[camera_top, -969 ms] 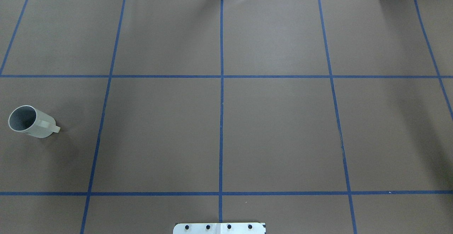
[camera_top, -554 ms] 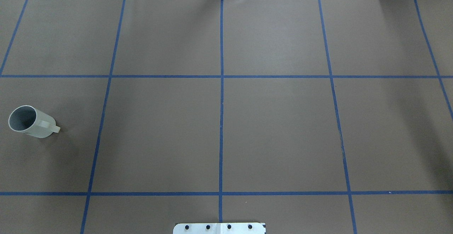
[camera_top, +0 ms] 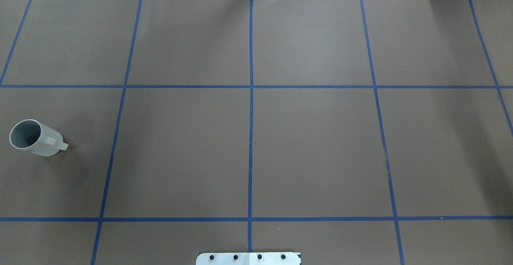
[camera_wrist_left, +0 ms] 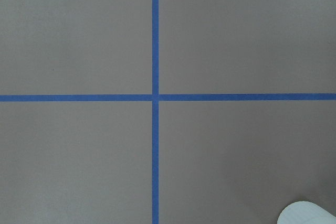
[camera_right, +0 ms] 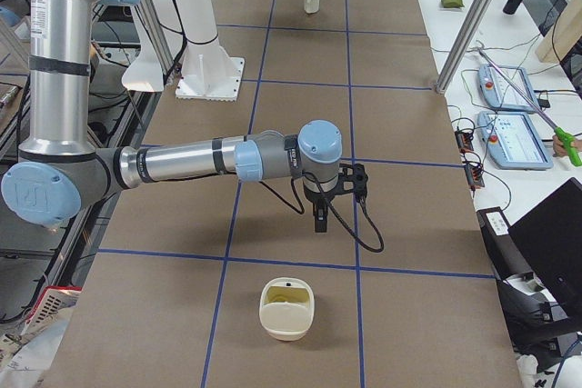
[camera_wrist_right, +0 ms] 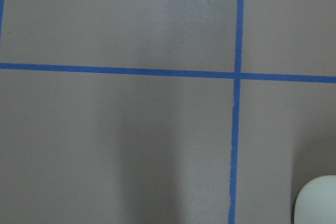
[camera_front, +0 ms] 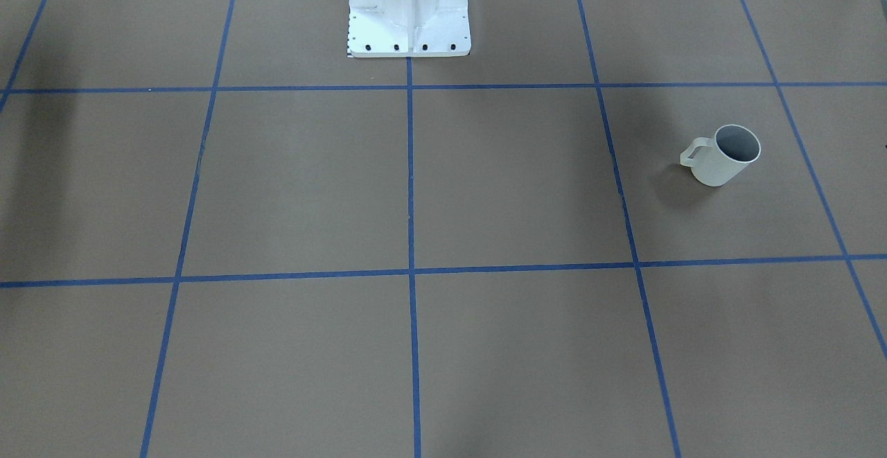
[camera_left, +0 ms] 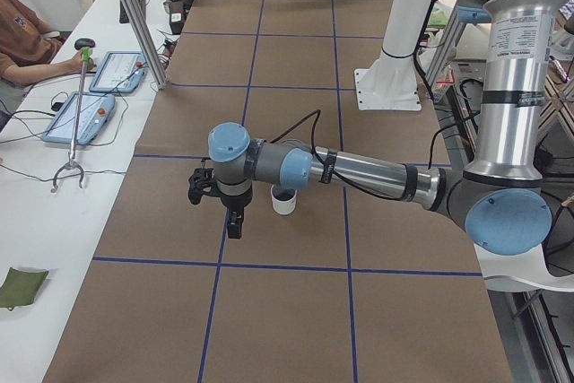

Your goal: Left arm hands cup to right arm to dump lemon

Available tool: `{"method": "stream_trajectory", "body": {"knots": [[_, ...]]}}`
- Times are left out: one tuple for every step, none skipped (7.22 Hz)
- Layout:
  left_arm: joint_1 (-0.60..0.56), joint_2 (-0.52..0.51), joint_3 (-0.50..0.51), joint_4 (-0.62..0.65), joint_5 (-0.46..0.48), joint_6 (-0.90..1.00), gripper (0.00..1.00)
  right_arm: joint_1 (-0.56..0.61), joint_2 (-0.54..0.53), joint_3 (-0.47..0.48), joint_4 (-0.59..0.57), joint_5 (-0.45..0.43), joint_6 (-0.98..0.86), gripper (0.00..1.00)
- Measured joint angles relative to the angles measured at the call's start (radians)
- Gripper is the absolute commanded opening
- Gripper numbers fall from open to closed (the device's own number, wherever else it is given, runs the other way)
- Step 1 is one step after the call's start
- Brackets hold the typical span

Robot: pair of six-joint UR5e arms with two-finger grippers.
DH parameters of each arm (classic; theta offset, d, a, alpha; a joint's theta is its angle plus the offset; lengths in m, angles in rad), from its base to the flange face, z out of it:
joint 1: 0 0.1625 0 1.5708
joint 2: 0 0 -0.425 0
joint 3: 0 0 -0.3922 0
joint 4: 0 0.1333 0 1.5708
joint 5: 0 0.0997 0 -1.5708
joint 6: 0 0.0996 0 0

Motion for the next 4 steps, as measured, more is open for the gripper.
{"method": "stream_trajectory", "body": {"knots": [[0.0,0.002,-0.007,0.0,-0.001,0.0,1.0,0.0,0.001,0.002,0.0,0.018,-0.001,1.0],[0.0,0.006,-0.014,0.0,-0.001,0.0,1.0,0.001,-0.001,0.005,0.003,0.019,-0.004,1.0],[0.0,0.009,-0.017,0.0,-0.001,0.0,1.0,0.001,-0.005,0.008,0.005,0.02,-0.007,1.0],[0.0,0.011,-0.02,0.0,-0.001,0.0,1.0,0.001,-0.009,0.014,0.006,0.02,-0.008,1.0]]}}
